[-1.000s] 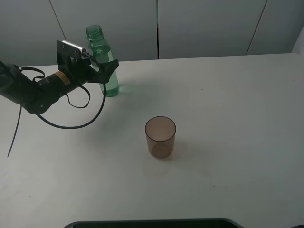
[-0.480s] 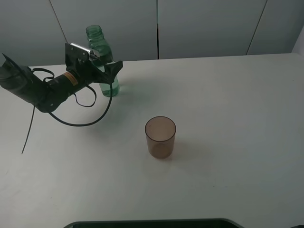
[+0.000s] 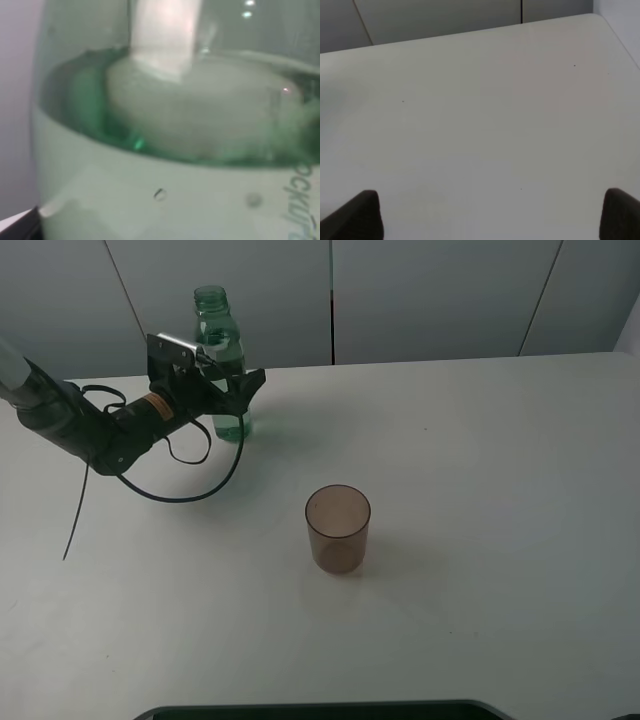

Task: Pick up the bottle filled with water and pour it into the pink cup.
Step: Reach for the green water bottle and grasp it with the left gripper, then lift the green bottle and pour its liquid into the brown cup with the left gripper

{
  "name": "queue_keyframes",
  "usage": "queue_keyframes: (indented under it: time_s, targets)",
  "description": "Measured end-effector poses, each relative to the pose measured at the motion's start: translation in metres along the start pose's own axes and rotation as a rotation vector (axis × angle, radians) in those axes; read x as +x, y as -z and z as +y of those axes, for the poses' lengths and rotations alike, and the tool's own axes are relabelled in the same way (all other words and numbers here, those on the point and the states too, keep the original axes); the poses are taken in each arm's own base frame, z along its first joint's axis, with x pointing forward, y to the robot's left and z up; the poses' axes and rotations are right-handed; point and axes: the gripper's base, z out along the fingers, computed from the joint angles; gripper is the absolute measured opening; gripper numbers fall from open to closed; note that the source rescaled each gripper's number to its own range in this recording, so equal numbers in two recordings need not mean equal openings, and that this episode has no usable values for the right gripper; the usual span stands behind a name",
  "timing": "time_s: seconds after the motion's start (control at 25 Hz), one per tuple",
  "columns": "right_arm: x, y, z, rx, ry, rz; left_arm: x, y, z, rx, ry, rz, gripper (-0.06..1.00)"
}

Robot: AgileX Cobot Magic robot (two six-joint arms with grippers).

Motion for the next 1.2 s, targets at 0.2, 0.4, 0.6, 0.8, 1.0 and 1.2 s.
queue_keyframes:
  time_s: [0.2,0.4,0.6,0.8,1.0,1.2]
  targets:
    - [0.0,0.0,0.0,0.0,0.0,0.0,0.0,-0.0001,-0.0006,0.007,-0.003,0.001,0.02]
    - [0.0,0.0,0.0,0.0,0.0,0.0,0.001,0.0,-0.0041,0.046,-0.022,0.011,0.02]
    - [0.0,0.0,0.0,0.0,0.0,0.0,0.0012,0.0001,-0.0063,0.07,-0.031,0.013,0.02]
    - [0.0,0.0,0.0,0.0,0.0,0.0,0.0006,-0.0002,-0.0064,0.073,-0.032,0.009,0.02]
    - [0.0,0.0,0.0,0.0,0.0,0.0,0.0004,-0.0002,-0.0064,0.073,-0.032,0.007,0.02]
    - [0.0,0.0,0.0,0.0,0.0,0.0,0.0003,-0.0002,-0.0065,0.074,-0.024,0.006,0.02]
